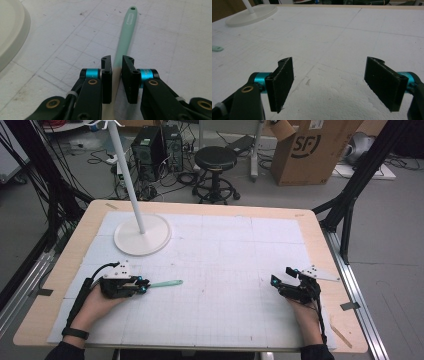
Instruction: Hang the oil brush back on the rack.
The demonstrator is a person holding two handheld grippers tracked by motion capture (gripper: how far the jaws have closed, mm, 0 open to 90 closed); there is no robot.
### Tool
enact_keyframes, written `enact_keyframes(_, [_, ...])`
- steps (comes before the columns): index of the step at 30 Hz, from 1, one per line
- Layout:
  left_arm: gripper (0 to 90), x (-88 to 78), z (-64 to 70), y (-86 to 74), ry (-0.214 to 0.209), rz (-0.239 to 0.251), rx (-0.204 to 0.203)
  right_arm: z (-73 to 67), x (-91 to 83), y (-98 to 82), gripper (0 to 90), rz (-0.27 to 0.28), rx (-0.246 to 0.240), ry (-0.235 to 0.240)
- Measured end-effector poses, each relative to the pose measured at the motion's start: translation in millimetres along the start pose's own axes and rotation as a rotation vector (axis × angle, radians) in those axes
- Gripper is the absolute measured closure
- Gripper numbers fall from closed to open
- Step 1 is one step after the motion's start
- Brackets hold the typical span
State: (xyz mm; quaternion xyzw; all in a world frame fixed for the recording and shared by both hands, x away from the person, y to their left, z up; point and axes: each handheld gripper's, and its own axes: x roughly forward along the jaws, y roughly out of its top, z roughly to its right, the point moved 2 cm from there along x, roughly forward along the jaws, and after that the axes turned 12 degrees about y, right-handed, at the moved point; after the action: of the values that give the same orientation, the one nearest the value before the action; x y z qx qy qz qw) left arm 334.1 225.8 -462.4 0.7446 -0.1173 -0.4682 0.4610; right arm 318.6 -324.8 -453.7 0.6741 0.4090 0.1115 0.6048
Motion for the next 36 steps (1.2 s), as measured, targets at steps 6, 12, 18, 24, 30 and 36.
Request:
enact_keyframes(6, [81.5,-3.1,-1.1,-0.8,-0.021,-0.020,-0.034,0.7,-0.3,-0.1,22.8,0.004,-0.001,0.005])
enact_keyframes(12, [79.9,-3.3,0.0,-2.3,-0.014,-0.011,-0.032,0.8,-0.4,-0.1,23.0,0.004,0.002,0.005])
enact_keyframes(18, [81.0,-3.7,0.7,-2.0,-0.005,-0.021,-0.057,1.3,-0.3,0.0,23.2,0.006,0.001,0.005])
enact_keyframes(24, [82.4,-4.7,-0.1,-1.6,-0.013,-0.028,-0.083,1.2,-0.2,-0.1,23.6,0.005,0.003,0.008])
enact_keyframes(30, [82.5,-9.8,0.7,0.0,0.007,-0.009,-0.095,1.2,-0.2,0.0,23.9,0.005,0.005,0.010])
enact_keyframes(36, [82.4,-25.8,-6.7,4.6,0.065,0.076,-0.157,1.5,-0.3,0.0,24.1,0.006,0.003,0.009])
